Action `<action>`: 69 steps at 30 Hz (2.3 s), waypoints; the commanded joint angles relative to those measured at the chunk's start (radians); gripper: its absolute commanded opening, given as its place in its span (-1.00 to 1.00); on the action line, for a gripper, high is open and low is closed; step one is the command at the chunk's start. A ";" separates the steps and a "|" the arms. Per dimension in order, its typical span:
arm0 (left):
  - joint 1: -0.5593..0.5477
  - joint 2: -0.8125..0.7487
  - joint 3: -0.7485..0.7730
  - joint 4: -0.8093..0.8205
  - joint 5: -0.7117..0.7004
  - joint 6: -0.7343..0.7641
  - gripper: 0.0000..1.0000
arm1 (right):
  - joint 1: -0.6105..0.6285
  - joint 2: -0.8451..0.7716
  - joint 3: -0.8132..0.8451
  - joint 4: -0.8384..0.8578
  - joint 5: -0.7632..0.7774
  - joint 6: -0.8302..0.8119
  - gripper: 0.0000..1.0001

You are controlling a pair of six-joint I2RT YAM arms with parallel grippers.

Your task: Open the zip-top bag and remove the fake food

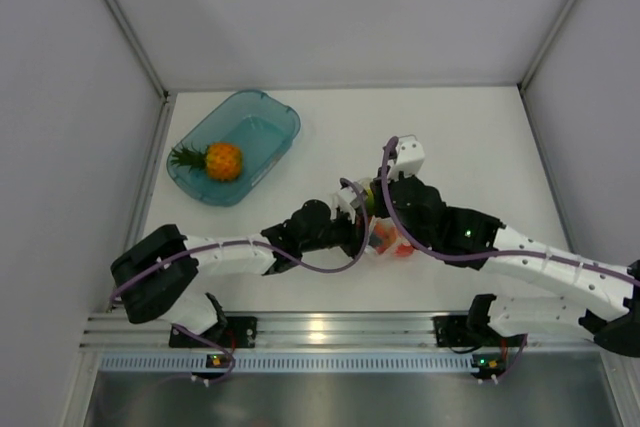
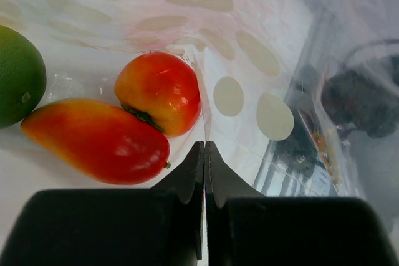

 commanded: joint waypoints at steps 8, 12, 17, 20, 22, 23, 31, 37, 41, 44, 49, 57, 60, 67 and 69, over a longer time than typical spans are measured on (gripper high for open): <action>0.000 0.052 -0.006 0.099 0.251 0.160 -1.00 | -0.113 -0.074 -0.004 0.082 -0.160 -0.119 -1.00; -0.002 0.062 -0.006 0.099 0.253 0.170 -1.00 | -0.153 -0.029 0.025 0.060 -0.205 -0.136 -1.00; 0.000 0.081 0.000 0.098 0.265 0.187 -1.00 | -0.177 0.000 0.039 0.080 -0.251 -0.147 -1.00; -0.002 0.099 -0.002 0.098 0.265 0.187 -1.00 | -0.177 -0.020 0.027 0.126 -0.275 -0.162 -1.00; -0.002 0.121 0.000 0.096 0.265 0.182 -1.00 | -0.177 -0.027 0.022 0.143 -0.275 -0.181 -1.00; 0.000 0.128 0.003 0.092 0.264 0.182 -1.00 | -0.177 -0.037 0.019 0.149 -0.275 -0.189 -1.00; 0.011 0.156 0.066 -0.003 0.118 0.128 -1.00 | -0.176 -0.124 -0.085 0.205 -0.338 -0.186 -1.00; 0.021 0.161 0.116 -0.089 0.017 0.056 -1.00 | -0.171 -0.219 -0.172 0.223 -0.386 -0.138 -1.00; 0.023 0.144 0.165 -0.117 -0.075 -0.017 -1.00 | -0.162 -0.228 -0.206 0.206 -0.396 -0.098 -1.00; 0.024 0.134 0.207 -0.143 -0.141 -0.082 -1.00 | -0.150 -0.233 -0.212 0.177 -0.410 -0.071 -1.00; 0.023 0.167 0.277 -0.201 -0.253 -0.158 -1.00 | -0.143 -0.267 -0.223 0.153 -0.424 0.000 -1.00; 0.021 0.309 0.429 -0.333 -0.164 -0.133 -1.00 | -0.143 -0.294 -0.240 0.116 -0.378 0.015 -1.00; 0.014 0.331 0.463 -0.408 -0.187 -0.084 -0.94 | -0.145 -0.298 -0.244 0.106 -0.357 0.009 -1.00; -0.006 0.365 0.550 -0.582 -0.229 0.058 -0.59 | -0.145 -0.284 -0.235 0.096 -0.335 -0.011 -1.00; -0.008 0.381 0.567 -0.589 -0.156 0.076 -0.50 | -0.143 -0.281 -0.234 0.096 -0.333 -0.014 -1.00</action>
